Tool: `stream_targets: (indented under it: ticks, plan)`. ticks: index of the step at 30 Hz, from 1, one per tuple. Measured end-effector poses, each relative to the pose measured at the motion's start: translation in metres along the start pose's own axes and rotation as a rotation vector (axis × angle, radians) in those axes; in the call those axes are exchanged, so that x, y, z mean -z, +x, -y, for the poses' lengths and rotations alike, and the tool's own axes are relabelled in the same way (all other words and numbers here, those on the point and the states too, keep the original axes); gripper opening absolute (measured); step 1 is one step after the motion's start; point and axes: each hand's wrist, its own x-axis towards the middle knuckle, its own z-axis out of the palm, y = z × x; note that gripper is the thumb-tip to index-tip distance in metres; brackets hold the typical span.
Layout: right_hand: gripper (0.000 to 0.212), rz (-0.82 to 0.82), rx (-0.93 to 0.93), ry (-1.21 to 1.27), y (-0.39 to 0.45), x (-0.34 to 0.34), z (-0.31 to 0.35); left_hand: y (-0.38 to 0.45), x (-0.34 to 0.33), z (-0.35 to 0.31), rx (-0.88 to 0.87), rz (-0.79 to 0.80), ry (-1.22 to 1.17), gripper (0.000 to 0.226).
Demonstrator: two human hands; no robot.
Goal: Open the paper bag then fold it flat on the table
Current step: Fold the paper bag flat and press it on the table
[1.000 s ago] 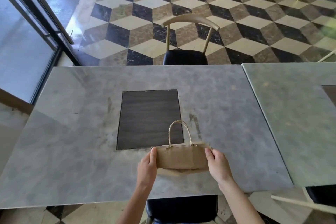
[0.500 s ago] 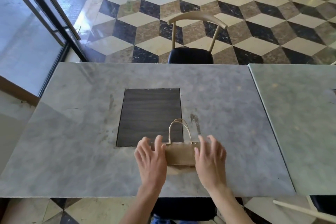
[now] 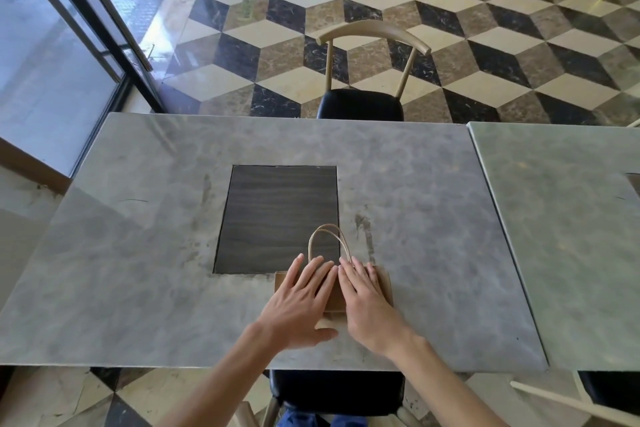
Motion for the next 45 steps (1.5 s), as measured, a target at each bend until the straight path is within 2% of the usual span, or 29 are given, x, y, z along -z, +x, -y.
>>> stream_targets:
  ticks: [2, 4, 8, 13, 16, 20, 24, 28, 32, 35, 45]
  plan:
    - [0.084, 0.163, 0.004, 0.03, 0.001, 0.011, 0.0, 0.004, -0.003, 0.002, 0.01, 0.005, 0.019, 0.107]
    - [0.095, 0.234, 0.019, -0.09, 0.002, 0.013, -0.001, 0.007, -0.006, 0.0, 0.034, -0.044, 0.023, 0.105]
    - [0.1, 0.163, -0.027, -0.26, 0.001, -0.007, 0.002, 0.011, -0.005, -0.008, 0.038, -0.13, 0.014, 0.092]
    - [0.061, -0.049, -0.032, -0.326, 0.004, -0.02, 0.009, 0.012, 0.0, -0.012, 0.009, -0.184, 0.109, 0.071]
    - [0.055, -0.098, -0.076, -0.313, 0.0, -0.029, 0.007, 0.013, -0.004, -0.015, -0.014, -0.204, 0.139, 0.063]
    - [0.066, -0.098, -0.063, -0.303, -0.004, -0.033, 0.003, 0.005, -0.016, -0.012, 0.005, -0.168, 0.152, 0.069]
    - [0.056, -0.124, -0.054, -0.281, -0.012, -0.037, 0.003, -0.008, -0.024, -0.021, 0.078, -0.2, 0.119, 0.066]
    - [0.069, -0.13, -0.087, -0.229, -0.016, -0.035, 0.008, -0.012, -0.029, -0.037, 0.176, -0.228, 0.002, 0.061]
    - [0.076, -0.114, -0.095, -0.211, -0.02, -0.032, 0.009, -0.015, -0.022, -0.033, 0.167, -0.217, -0.031, 0.064]
    - [0.076, -0.105, -0.092, -0.194, -0.022, -0.03, 0.006, -0.023, -0.02, -0.026, 0.17, -0.189, -0.012, 0.064]
    - [0.069, -0.076, -0.129, -0.165, -0.031, -0.027, 0.006, -0.033, -0.022, -0.033, 0.34, -0.125, -0.079, 0.066]
